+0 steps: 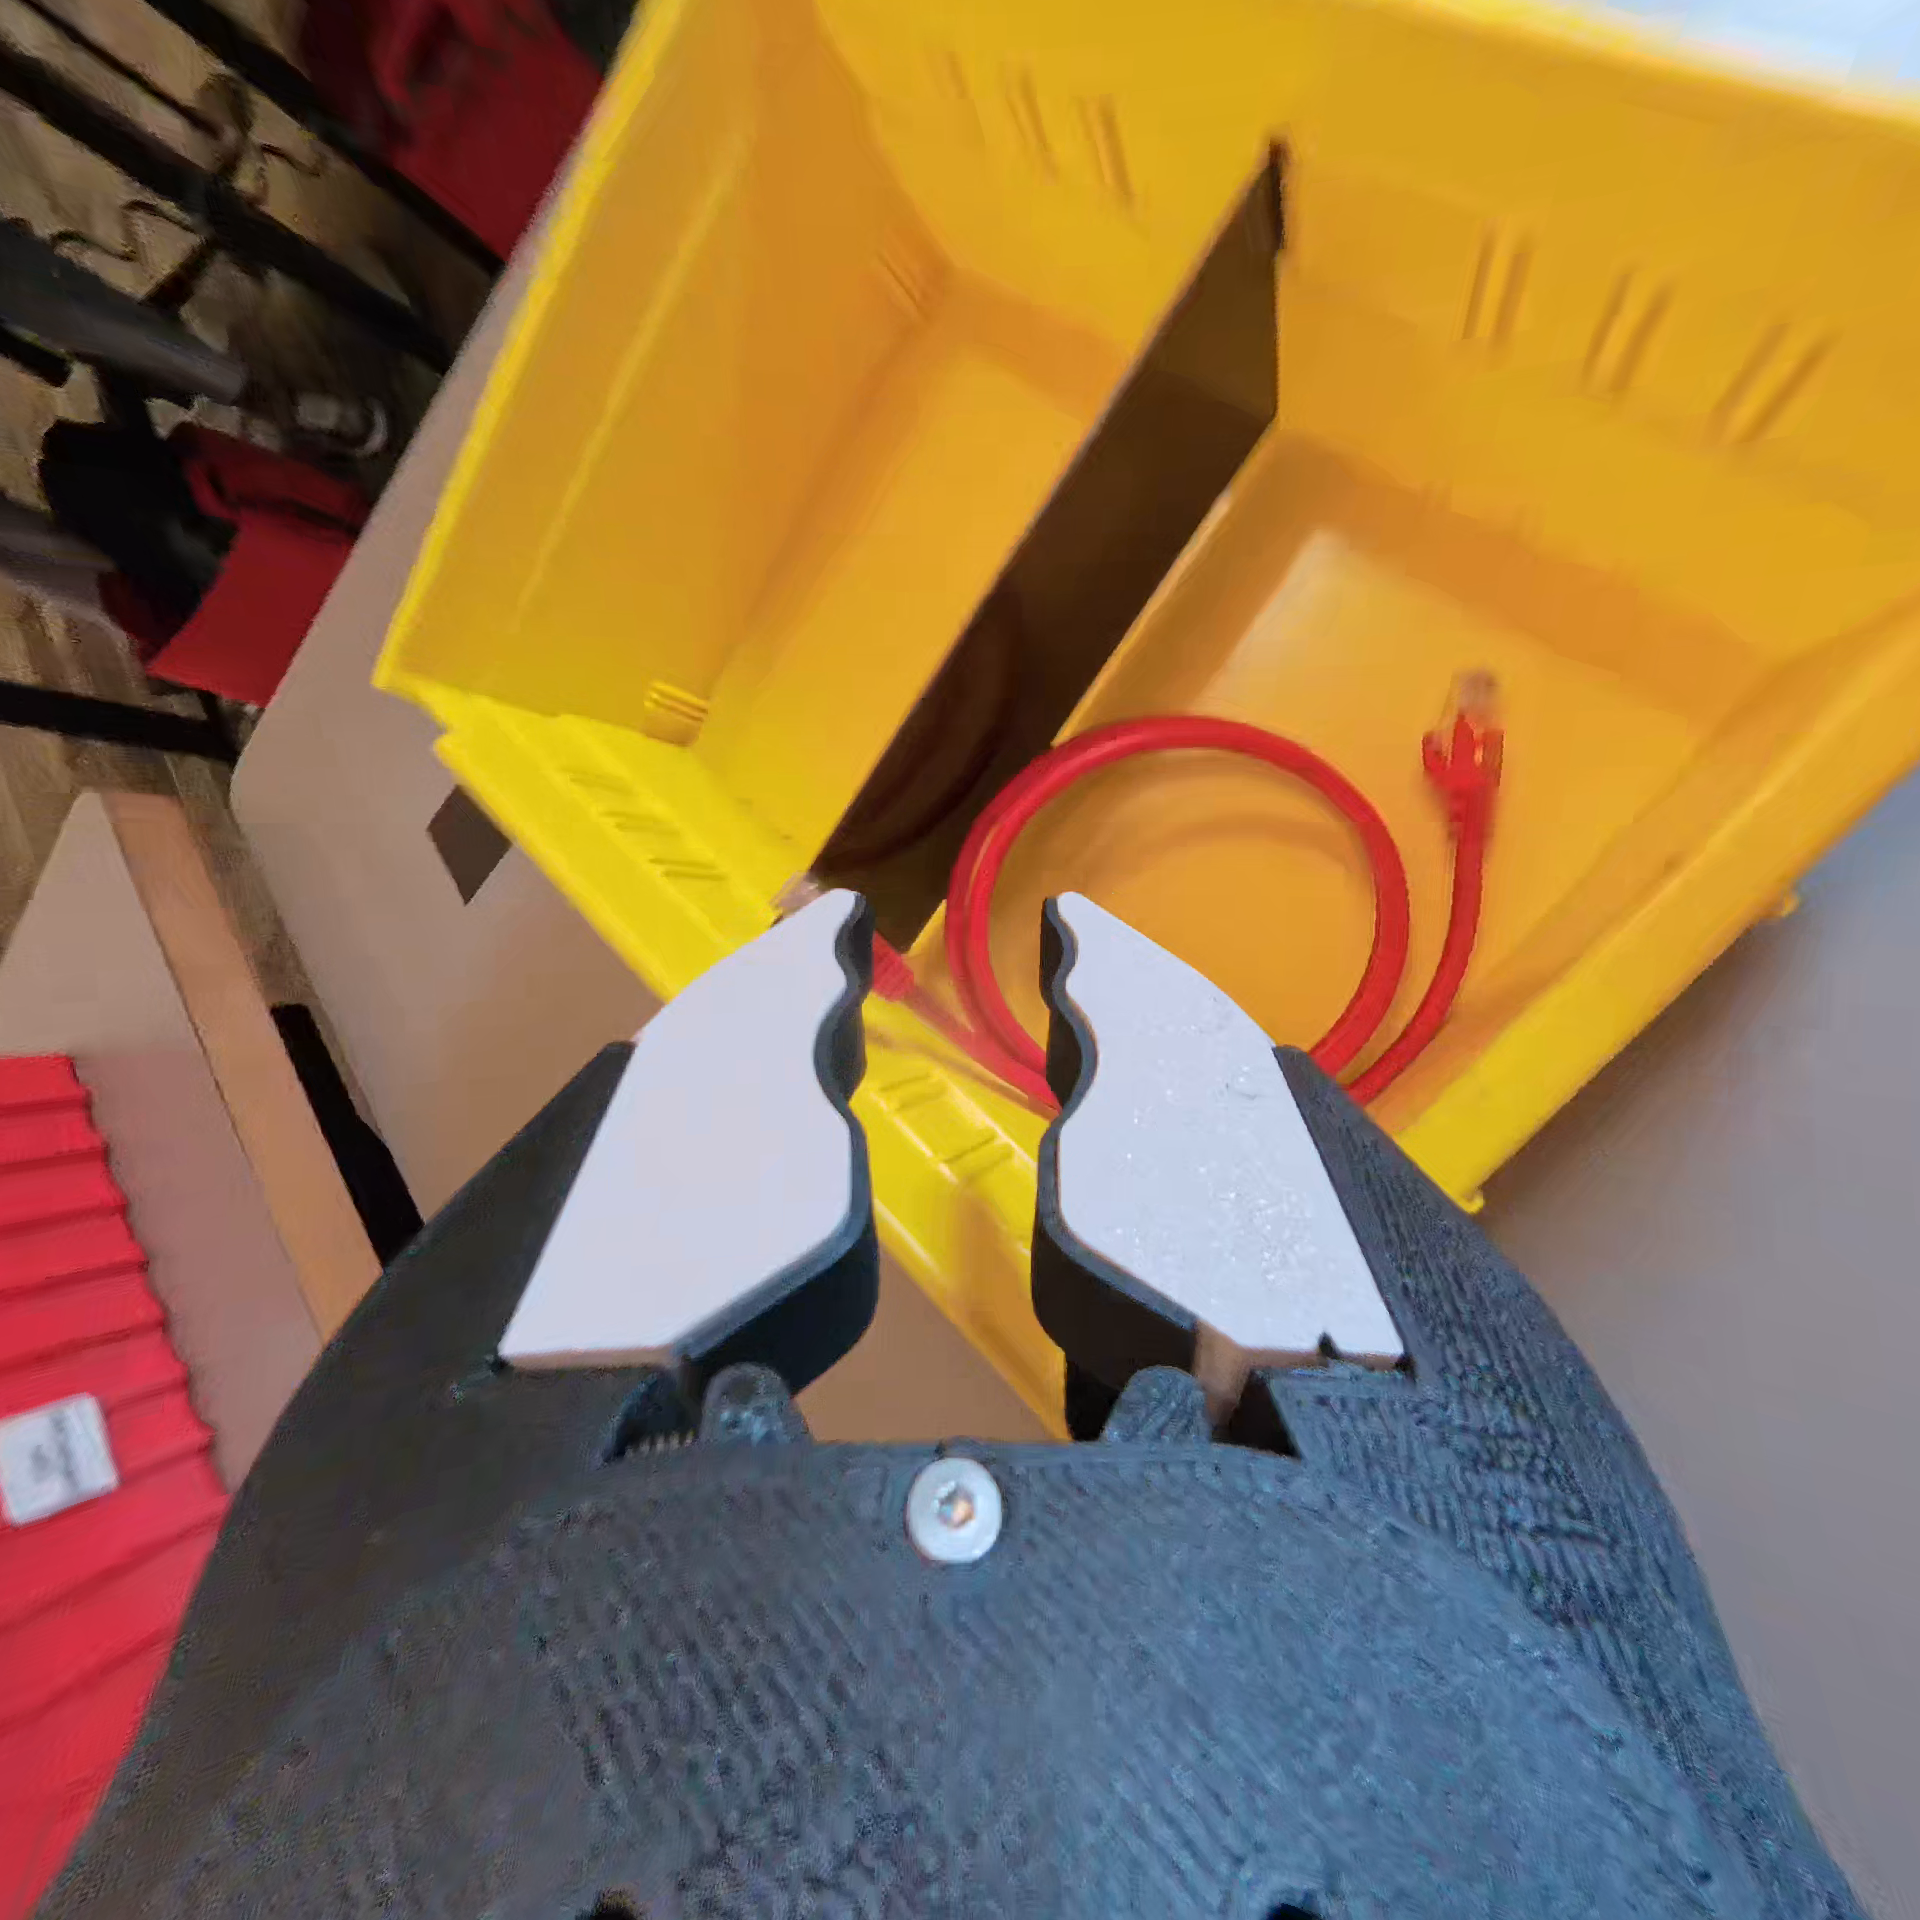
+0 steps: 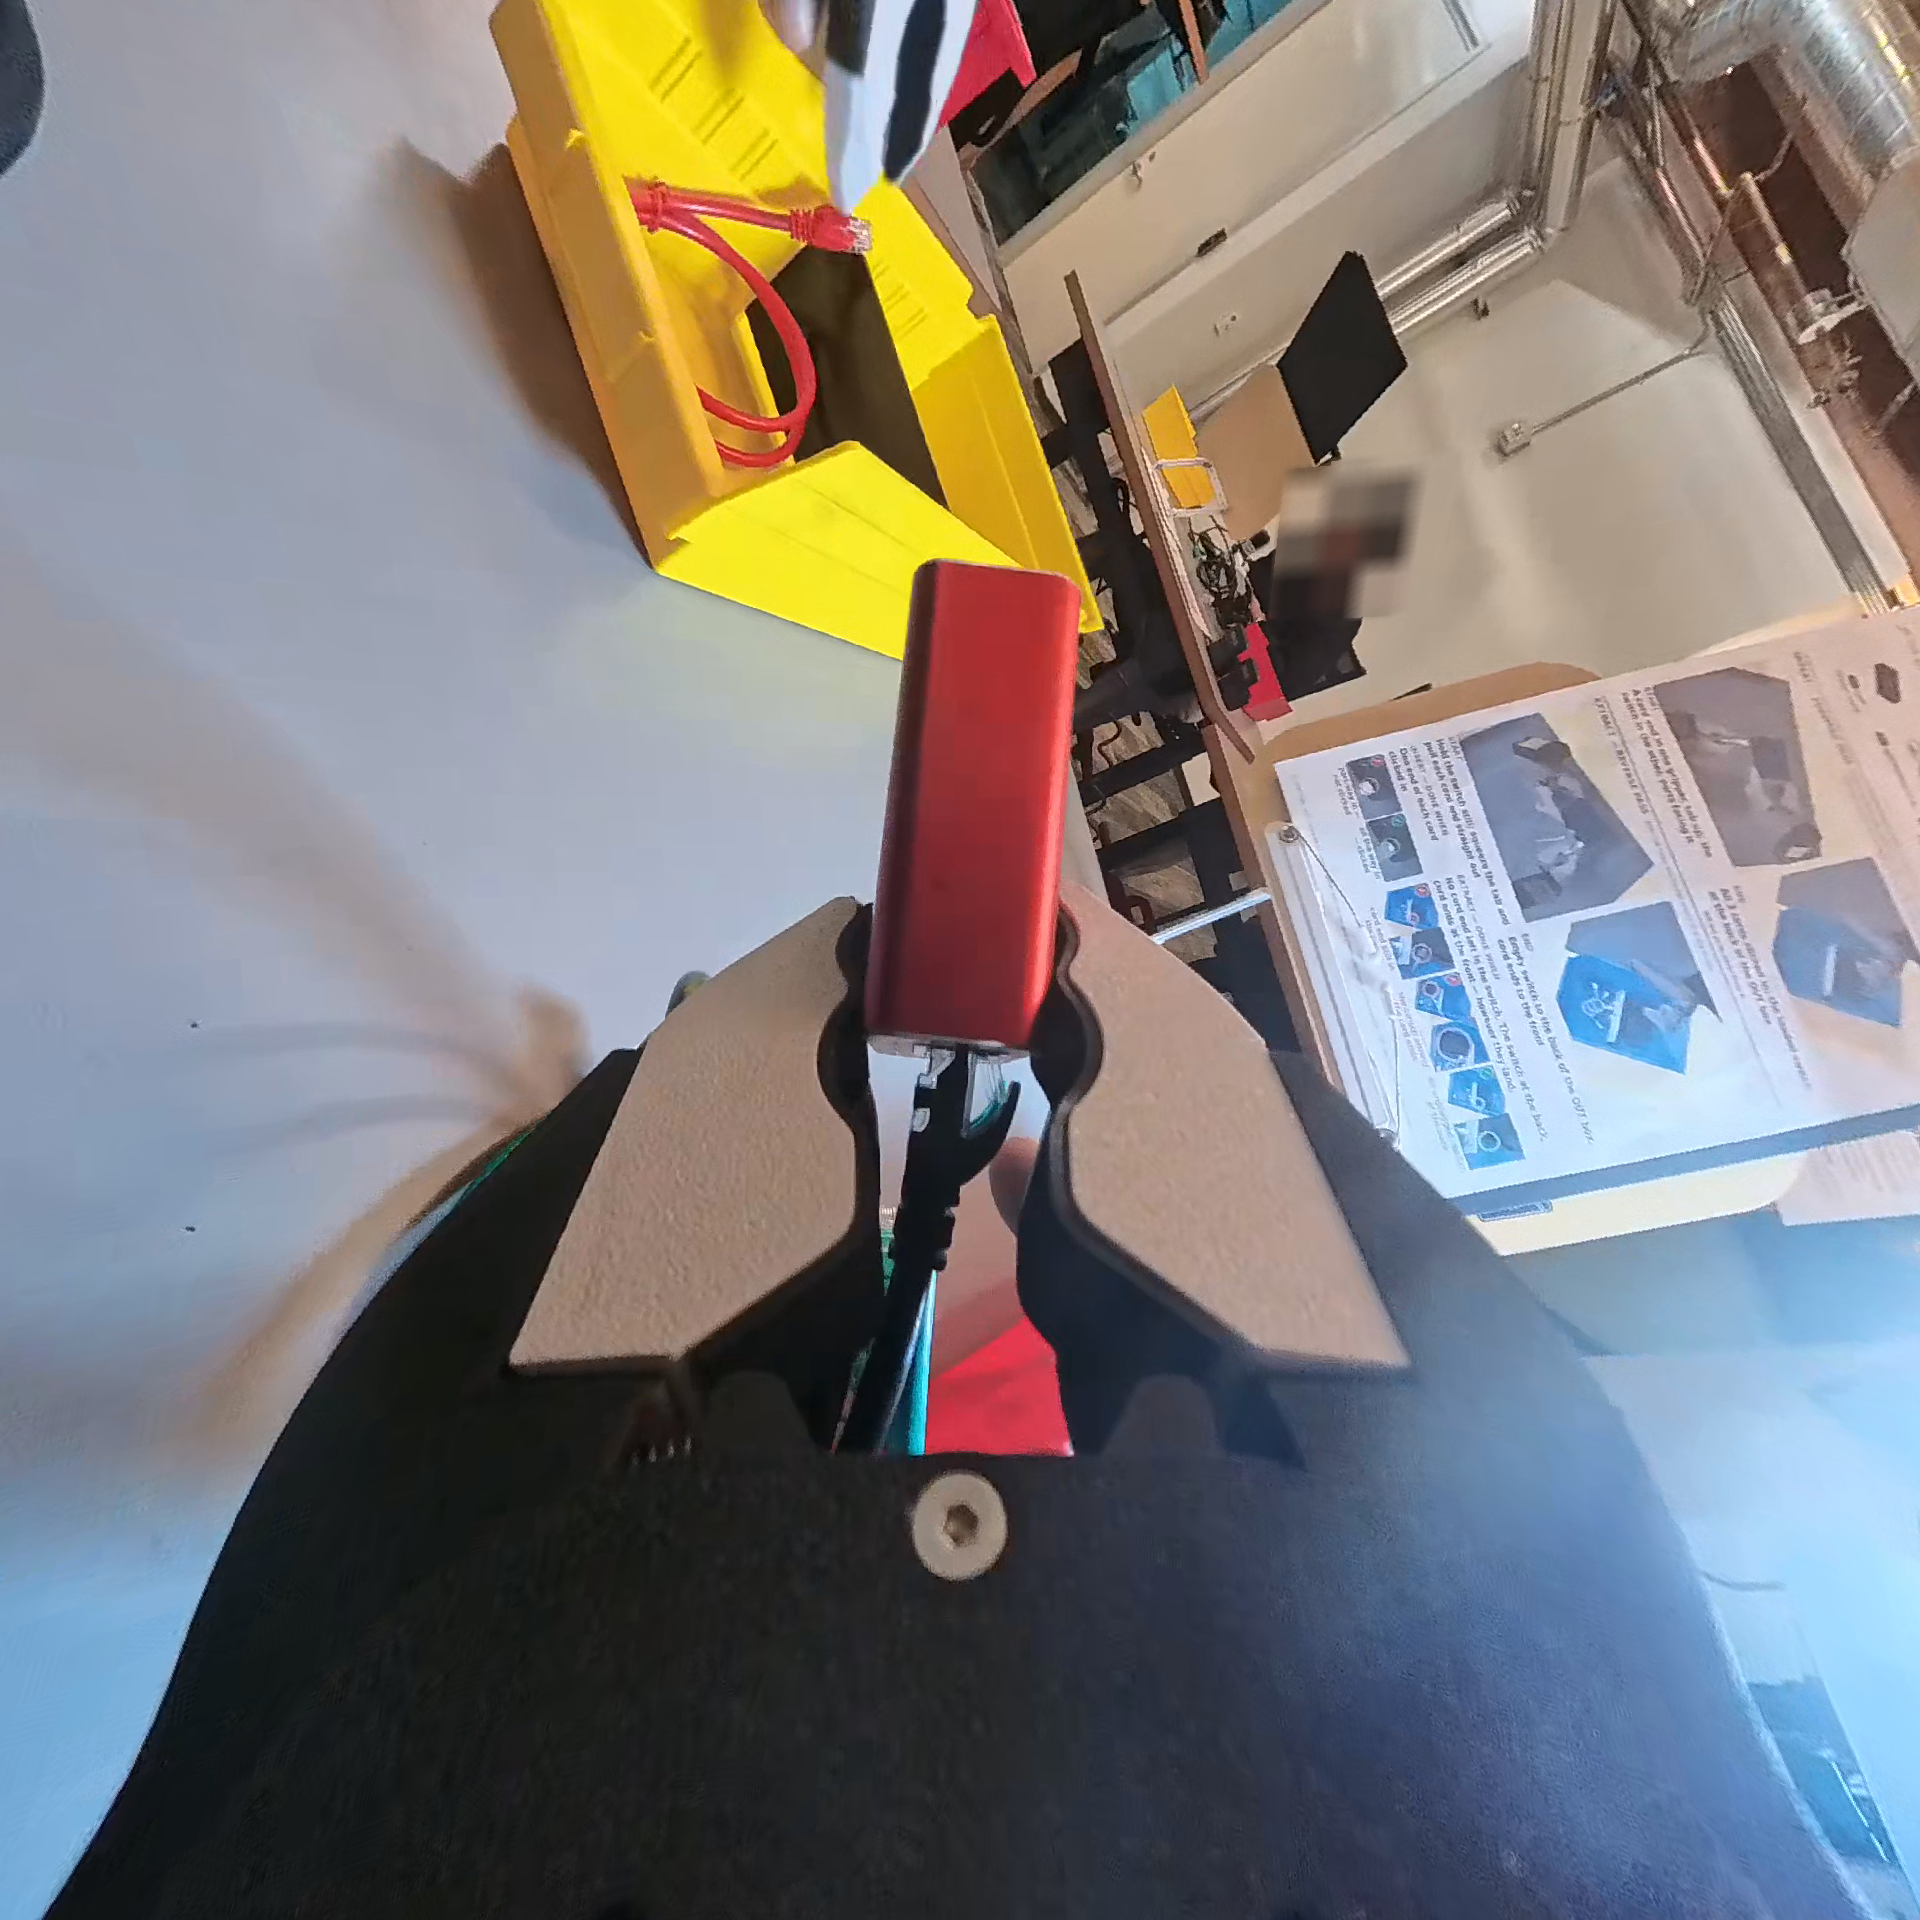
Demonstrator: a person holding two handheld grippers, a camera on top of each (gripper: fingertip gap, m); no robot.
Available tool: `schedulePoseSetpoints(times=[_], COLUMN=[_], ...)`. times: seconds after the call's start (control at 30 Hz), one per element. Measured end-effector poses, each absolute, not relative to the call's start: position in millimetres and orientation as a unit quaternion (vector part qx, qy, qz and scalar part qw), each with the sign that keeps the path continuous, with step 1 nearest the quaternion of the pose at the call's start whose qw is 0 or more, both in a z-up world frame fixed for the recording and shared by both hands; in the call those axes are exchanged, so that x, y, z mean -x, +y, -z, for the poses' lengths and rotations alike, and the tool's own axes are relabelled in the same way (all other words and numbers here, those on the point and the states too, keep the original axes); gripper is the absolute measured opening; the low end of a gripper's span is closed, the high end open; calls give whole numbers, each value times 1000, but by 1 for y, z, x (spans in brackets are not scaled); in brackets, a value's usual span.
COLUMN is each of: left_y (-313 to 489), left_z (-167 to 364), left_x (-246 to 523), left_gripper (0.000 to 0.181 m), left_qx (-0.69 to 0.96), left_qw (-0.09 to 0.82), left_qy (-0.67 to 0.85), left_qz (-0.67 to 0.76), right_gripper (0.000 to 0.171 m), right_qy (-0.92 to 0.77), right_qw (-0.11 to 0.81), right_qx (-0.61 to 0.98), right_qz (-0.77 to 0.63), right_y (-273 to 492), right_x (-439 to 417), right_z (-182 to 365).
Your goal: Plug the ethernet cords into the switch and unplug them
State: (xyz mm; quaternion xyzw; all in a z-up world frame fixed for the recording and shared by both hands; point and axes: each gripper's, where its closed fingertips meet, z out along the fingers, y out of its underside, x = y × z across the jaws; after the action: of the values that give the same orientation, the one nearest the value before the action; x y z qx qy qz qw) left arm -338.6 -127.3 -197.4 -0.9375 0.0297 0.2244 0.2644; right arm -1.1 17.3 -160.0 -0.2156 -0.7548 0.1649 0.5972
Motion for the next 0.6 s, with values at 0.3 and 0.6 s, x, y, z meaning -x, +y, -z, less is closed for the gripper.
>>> schedulePoseSetpoints(times=[0.3,0.6], left_y=[-96,-82], left_z=[265,289], left_x=[333,350], left_gripper=[39,6], left_qx=[880,860], left_qw=[28,-2], left_qy=[341,392], left_qz=[-329,-326], right_gripper=[28,28], right_qy=[-761,-761], right_qw=[591,590], right_qx=[213,213], right_qz=[-164,-166], right_y=[16,18], right_x=[3,1], right_z=[166,166])
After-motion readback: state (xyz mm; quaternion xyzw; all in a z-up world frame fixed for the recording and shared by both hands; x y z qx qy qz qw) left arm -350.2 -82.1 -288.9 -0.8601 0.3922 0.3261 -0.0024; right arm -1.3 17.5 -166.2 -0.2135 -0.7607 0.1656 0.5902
